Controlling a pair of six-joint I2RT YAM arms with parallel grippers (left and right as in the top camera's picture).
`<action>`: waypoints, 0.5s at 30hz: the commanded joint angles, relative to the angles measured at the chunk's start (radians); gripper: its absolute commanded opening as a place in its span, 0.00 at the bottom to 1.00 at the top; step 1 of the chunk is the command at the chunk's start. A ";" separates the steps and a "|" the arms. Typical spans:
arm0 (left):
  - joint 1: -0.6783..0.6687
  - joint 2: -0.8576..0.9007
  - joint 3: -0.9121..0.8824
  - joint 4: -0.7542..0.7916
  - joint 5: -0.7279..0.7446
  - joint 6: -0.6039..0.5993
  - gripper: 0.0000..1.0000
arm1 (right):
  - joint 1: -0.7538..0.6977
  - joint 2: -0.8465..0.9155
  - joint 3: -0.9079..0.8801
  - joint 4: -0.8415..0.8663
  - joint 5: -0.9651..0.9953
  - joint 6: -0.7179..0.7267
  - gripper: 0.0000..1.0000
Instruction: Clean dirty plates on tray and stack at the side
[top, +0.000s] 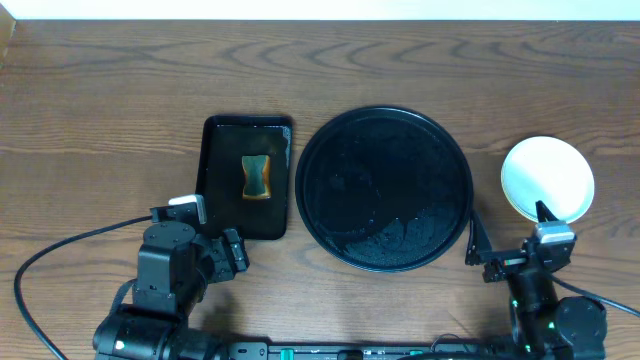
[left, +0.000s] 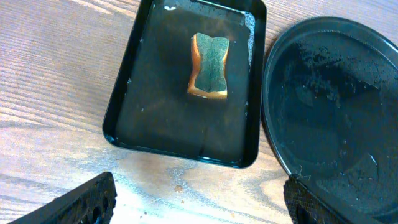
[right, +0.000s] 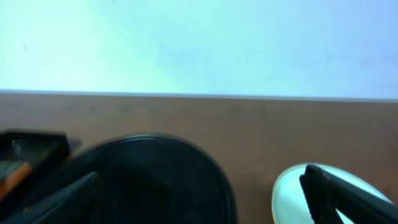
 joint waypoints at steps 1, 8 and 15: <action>-0.003 -0.001 -0.004 -0.002 -0.005 0.002 0.87 | 0.011 -0.045 -0.095 0.094 0.013 -0.003 0.99; -0.003 0.000 -0.004 -0.002 -0.005 0.002 0.87 | 0.011 -0.044 -0.277 0.422 0.021 -0.005 0.99; -0.003 -0.001 -0.004 -0.002 -0.005 0.002 0.87 | 0.011 -0.044 -0.322 0.344 0.009 -0.057 0.99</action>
